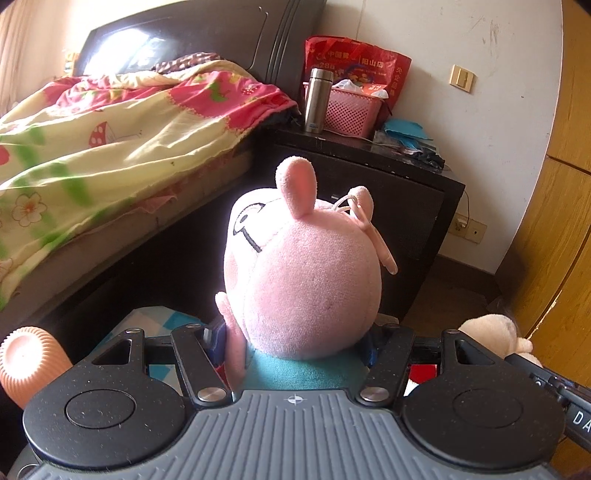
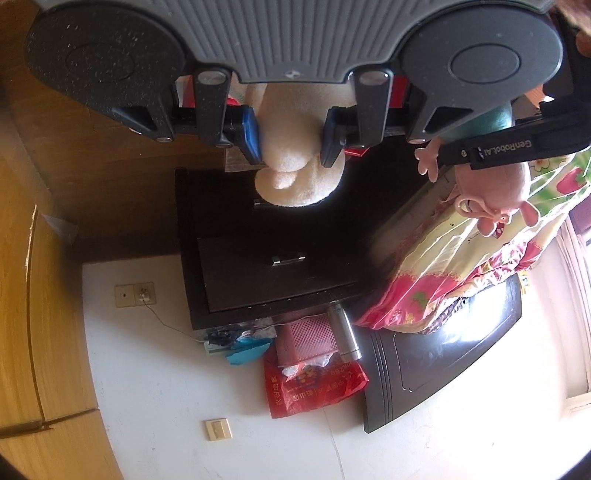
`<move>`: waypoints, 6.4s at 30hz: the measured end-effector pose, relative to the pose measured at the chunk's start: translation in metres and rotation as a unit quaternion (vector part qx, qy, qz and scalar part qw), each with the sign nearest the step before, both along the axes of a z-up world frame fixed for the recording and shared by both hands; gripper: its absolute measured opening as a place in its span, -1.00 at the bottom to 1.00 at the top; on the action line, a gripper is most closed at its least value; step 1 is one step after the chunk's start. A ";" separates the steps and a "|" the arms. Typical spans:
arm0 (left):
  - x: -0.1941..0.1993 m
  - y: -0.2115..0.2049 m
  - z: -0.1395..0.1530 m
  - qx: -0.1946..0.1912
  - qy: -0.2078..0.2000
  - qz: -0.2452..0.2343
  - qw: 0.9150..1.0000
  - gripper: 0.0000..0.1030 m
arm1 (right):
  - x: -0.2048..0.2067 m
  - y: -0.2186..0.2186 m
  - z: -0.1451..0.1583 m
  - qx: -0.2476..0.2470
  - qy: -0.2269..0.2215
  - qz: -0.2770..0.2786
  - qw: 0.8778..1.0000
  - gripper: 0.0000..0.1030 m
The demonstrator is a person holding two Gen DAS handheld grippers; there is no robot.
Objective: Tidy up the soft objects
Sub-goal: 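Lift both plush toys and carry them toward the red box, then lower both plush toys into the red box and open both grippers, then grasp the white sponge block with the left gripper while the right grasps the pink knitted item, then carry the sponge with the left gripper into the red box while the right carries the pink knit above it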
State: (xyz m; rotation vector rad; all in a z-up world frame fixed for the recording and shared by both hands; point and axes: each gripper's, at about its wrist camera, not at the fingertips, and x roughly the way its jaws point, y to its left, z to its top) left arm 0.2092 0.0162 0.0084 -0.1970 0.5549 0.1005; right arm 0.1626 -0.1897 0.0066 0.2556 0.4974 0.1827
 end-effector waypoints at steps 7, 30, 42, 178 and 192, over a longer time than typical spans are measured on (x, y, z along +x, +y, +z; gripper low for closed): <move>0.025 -0.004 -0.018 0.004 0.004 0.005 1.000 0.23 | 0.022 0.002 -0.022 -0.022 0.010 -0.008 1.000 -0.75; 0.042 -0.016 -0.036 0.082 0.018 0.020 0.996 0.72 | 0.055 -0.005 -0.056 -0.022 0.052 -0.015 0.998 -0.55; 0.006 -0.014 -0.010 0.042 0.045 -0.013 0.998 0.77 | 0.026 -0.008 -0.029 -0.008 0.043 -0.005 0.999 -0.52; -0.208 -0.016 -0.049 0.023 0.178 -0.145 0.973 0.15 | -0.186 0.007 -0.052 -0.019 0.164 0.090 0.982 -0.63; -0.172 -0.039 -0.004 0.050 0.089 -0.138 0.985 0.16 | -0.159 0.006 -0.004 -0.018 0.042 0.041 0.998 -0.63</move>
